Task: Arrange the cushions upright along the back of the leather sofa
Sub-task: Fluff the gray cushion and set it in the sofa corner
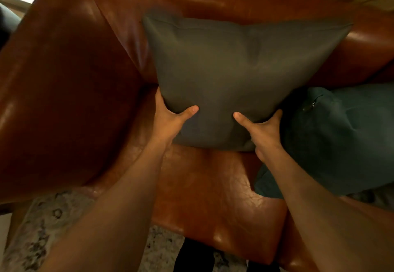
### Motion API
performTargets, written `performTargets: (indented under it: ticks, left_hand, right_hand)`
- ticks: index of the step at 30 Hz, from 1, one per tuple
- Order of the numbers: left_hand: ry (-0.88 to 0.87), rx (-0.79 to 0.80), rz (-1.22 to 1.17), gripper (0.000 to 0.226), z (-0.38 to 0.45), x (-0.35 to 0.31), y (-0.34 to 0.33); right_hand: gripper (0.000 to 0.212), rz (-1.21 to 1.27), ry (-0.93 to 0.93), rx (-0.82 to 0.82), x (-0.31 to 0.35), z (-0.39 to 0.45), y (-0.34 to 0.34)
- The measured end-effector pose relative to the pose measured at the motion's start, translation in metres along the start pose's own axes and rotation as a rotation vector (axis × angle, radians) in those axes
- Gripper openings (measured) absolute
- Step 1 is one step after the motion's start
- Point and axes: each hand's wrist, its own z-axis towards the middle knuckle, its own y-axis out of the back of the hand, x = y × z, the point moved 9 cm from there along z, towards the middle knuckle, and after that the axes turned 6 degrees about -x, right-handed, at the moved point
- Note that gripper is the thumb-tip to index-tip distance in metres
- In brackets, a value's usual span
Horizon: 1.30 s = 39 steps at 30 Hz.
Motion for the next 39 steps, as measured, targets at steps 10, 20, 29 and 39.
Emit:
performTargets:
  ticks: [10,20,29,39]
  left_hand:
    - [0.042,-0.22,-0.074,0.12,0.022,0.023,0.112]
    - [0.179,-0.421,-0.105,0.126,0.015,0.063,0.204]
    - [0.255,-0.298,-0.298,0.093,0.034,0.052,0.19]
    - [0.162,-0.319,-0.27,0.099,0.031,0.05,0.188]
  right_hand:
    - [0.133,-0.055,0.144,0.207,0.025,-0.021,-0.123]
    - [0.12,-0.182,0.129,0.513,0.045,-0.029,-0.218]
    - [0.095,-0.087,0.015,0.547,0.081,-0.011,-0.223]
    - [0.11,-0.045,0.148,0.577,0.089,-0.009,-0.214]
